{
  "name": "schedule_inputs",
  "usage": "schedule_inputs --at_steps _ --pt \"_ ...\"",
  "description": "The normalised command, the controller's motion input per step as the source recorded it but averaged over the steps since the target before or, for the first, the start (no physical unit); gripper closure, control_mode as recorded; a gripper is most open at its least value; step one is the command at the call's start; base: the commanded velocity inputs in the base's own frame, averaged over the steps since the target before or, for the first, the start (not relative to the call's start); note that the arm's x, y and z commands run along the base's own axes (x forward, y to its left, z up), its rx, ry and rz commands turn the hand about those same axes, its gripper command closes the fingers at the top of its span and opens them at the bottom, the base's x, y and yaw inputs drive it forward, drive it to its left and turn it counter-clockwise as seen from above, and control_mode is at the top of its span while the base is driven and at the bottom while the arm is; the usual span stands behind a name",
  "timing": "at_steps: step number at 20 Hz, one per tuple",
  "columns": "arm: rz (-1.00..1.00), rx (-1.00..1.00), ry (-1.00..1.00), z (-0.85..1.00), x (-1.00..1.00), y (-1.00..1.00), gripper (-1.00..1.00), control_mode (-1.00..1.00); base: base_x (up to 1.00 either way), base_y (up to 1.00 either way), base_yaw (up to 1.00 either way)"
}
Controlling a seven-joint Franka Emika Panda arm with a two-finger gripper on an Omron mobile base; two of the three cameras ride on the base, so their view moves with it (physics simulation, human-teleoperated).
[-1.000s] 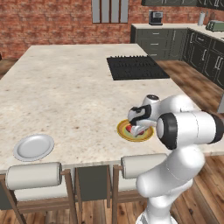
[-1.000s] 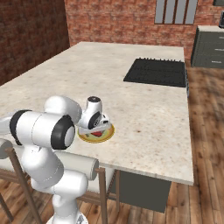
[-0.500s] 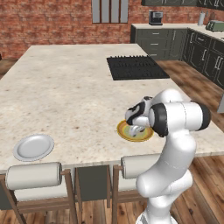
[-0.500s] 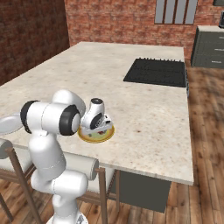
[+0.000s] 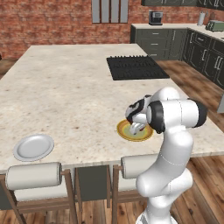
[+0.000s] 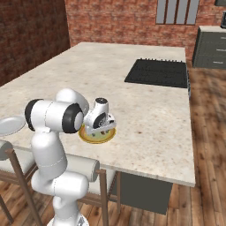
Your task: Transport the steak and garlic to the fridge. Place the steak on the rack containing meat and place the garlic on the rack containing the vegetable, ensuring meats and vegetables are on different racks.
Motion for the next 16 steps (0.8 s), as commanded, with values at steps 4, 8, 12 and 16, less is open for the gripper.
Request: schedule_inputs --at_steps 4,8,12,16 --pt "0.0 0.0 -0.01 0.0 0.12 0.0 -1.0 -1.0 0.0 0.0 0.0" --pt "0.0 0.0 -0.01 -0.07 0.35 0.15 1.0 -1.0 0.0 0.0 0.0" --pt "0.0 0.0 -0.04 -0.09 0.45 0.29 1.0 -1.0 0.0 0.0 0.0" --pt "0.0 0.0 -0.09 0.0 0.34 0.15 1.0 -1.0 0.0 0.0 0.0"
